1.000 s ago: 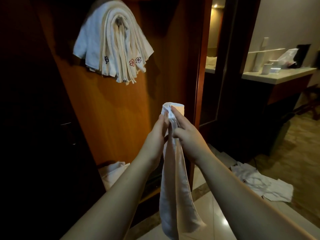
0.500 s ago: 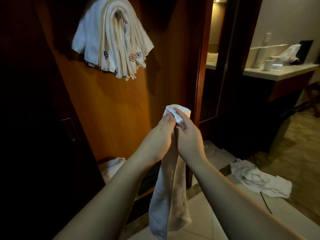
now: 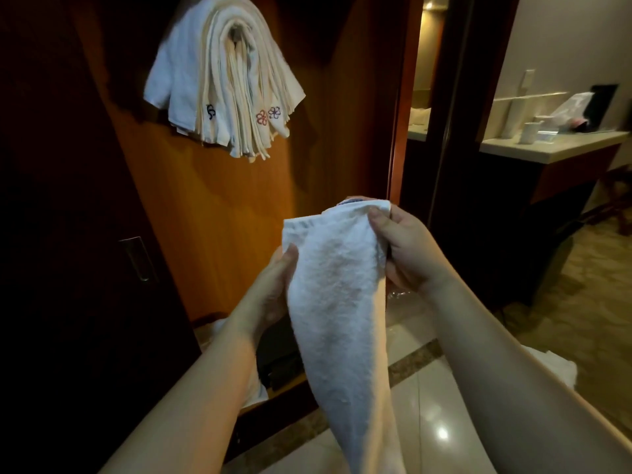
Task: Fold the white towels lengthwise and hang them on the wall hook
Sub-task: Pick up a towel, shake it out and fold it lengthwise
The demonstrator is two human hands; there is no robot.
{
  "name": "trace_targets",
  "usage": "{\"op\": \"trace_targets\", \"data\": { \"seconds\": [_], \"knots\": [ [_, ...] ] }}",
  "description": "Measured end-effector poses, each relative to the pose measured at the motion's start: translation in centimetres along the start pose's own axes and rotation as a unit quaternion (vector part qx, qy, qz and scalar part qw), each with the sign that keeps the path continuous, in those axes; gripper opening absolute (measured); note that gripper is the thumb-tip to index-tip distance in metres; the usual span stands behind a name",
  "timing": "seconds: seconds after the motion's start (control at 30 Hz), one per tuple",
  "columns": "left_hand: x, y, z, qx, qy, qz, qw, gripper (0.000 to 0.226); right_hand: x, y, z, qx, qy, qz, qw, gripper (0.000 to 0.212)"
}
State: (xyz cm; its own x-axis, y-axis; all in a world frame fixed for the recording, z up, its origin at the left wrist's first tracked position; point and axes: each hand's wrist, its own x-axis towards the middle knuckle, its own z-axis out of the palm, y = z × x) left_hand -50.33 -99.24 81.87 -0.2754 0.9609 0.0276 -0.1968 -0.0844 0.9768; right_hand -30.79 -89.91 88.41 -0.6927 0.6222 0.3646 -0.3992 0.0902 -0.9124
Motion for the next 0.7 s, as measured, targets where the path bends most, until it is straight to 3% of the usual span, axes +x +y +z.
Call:
{"op": "trace_targets", "data": {
  "seconds": [0.07, 0.13, 0.27, 0.3, 0.37, 0.47, 0.5, 0.7],
  "knots": [
    [-0.5, -0.3, -0.4, -0.005, -0.057, -0.006, 0.998, 0.116, 0.2, -0.9, -0.2, 0.024, -0.005, -0.012, 1.000, 0.032],
    [-0.4, -0.1, -0.7, -0.013, -0.078, -0.005, 0.997, 0.111, 0.3, -1.6, -0.7, 0.048, 0.004, -0.022, 0.999, 0.032],
    [0.1, 1.8, -1.3, -0.027, -0.072, 0.057, 0.995, 0.033, -0.1, -2.5, -2.0, 0.084, 0.022, -0.033, 0.996, 0.031],
    [0.0, 2.2, -1.1, -0.033, -0.076, 0.066, 0.994, 0.025, -0.3, -2.5, -2.3, 0.088, 0.027, -0.032, 0.995, 0.031],
    [0.0, 3.0, -0.4, -0.055, -0.093, 0.067, 0.992, 0.041, -0.5, -2.4, -2.7, 0.089, 0.033, -0.030, 0.995, 0.031],
    [-0.2, 3.4, 0.8, -0.045, -0.107, 0.024, 0.993, 0.087, -0.3, -2.2, -2.6, 0.075, 0.031, -0.033, 0.996, 0.033],
    [-0.3, 3.6, 1.1, -0.028, -0.107, 0.014, 0.994, 0.091, -0.3, -2.2, -2.7, 0.075, 0.031, -0.036, 0.996, 0.033],
    [-0.8, 4.7, 1.4, 0.040, -0.079, 0.036, 0.995, 0.057, -0.9, -2.4, -4.4, 0.063, 0.051, -0.043, 0.996, 0.035]
  ]
}}
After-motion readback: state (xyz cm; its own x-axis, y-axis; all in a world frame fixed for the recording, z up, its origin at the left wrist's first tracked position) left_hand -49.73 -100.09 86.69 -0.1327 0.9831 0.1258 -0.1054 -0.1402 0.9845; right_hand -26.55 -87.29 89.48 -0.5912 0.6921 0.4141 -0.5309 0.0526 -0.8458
